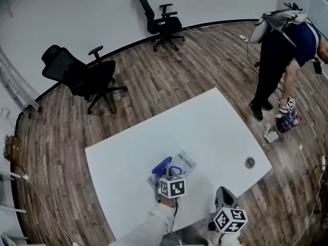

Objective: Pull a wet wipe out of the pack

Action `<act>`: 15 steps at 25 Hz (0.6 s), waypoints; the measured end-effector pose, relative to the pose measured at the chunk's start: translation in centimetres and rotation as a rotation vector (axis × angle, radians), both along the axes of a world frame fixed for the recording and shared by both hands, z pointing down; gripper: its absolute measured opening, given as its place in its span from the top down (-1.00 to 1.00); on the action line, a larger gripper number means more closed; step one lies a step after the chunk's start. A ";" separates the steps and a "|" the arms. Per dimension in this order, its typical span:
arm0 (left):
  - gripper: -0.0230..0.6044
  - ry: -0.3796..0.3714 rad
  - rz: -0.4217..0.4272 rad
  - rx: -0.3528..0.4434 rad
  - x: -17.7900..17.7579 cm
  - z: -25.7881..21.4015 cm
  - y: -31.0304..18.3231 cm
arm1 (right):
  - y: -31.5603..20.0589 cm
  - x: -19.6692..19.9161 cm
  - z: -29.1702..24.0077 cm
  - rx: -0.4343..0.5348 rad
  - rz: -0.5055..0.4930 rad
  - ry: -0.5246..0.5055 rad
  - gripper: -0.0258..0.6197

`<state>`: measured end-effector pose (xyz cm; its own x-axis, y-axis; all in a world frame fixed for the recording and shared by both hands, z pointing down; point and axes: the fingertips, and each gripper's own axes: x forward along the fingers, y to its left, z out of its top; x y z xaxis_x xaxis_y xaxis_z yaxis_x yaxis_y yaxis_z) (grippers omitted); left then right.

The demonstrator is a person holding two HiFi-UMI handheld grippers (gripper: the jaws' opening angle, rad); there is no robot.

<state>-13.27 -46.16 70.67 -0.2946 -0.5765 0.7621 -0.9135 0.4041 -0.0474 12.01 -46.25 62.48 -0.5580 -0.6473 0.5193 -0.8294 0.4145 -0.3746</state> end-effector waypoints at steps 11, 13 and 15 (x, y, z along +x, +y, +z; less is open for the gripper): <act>0.85 -0.018 0.021 0.032 -0.1 -0.5 0.2 | -0.1 0.0 -0.2 0.000 -0.001 0.009 0.89; 0.85 -0.010 0.024 0.041 -0.1 -0.7 0.2 | -0.1 0.3 -0.2 -0.003 0.004 0.010 0.89; 0.86 -0.001 0.025 0.049 0.0 -0.8 0.2 | -0.1 0.4 -0.1 -0.004 0.006 0.009 0.89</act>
<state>-13.29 -45.93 69.91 -0.2804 -0.6207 0.7322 -0.9234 0.3826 -0.0293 12.46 -46.32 62.37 -0.5490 -0.6487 0.5270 -0.8355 0.4078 -0.3684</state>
